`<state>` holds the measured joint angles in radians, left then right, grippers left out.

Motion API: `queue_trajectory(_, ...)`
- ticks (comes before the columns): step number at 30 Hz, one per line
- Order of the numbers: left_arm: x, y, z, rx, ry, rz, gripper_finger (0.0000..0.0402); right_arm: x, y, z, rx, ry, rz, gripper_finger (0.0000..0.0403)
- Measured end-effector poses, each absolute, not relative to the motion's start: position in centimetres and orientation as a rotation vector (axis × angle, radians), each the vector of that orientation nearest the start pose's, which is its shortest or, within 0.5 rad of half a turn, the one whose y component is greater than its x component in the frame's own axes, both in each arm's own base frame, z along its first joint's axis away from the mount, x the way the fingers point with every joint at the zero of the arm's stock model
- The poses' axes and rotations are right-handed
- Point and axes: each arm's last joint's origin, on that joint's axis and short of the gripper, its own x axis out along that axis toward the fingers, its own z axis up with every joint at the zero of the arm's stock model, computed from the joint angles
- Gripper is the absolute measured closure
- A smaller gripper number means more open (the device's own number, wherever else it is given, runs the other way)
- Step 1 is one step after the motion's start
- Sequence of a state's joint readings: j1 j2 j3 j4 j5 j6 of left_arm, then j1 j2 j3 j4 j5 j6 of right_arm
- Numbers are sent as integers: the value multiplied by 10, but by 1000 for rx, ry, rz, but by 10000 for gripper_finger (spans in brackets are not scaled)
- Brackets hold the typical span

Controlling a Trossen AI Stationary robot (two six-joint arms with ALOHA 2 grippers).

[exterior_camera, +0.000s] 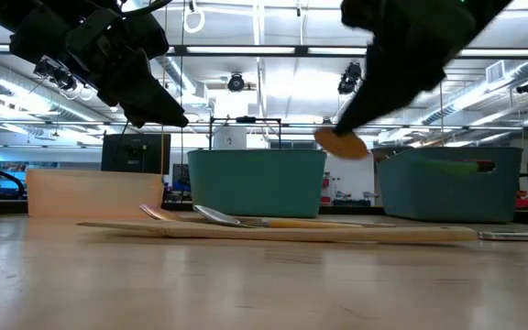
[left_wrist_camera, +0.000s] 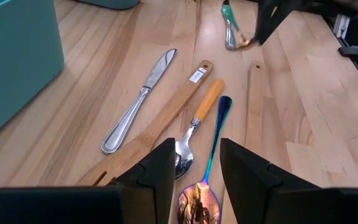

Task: Pick & Place Kitchen Items
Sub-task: Put the green spoon into the orange bin

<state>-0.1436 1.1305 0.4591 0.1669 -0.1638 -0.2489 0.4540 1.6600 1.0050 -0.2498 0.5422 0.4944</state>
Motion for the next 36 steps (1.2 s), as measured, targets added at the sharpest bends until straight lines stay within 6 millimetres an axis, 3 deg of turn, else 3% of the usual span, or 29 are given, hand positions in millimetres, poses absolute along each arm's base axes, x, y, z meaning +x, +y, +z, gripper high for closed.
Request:
queue_trajectory(10,219,-27,191,-166,490,81,268,316,123,232,57,489,-205,399)
queue_trajectory(23,221,-27,193,-167,466,77,268,336,103,253,103,288,-133,399)
queue_trajectory(36,226,-28,206,-109,321,46,268,346,87,277,116,53,-78,399)
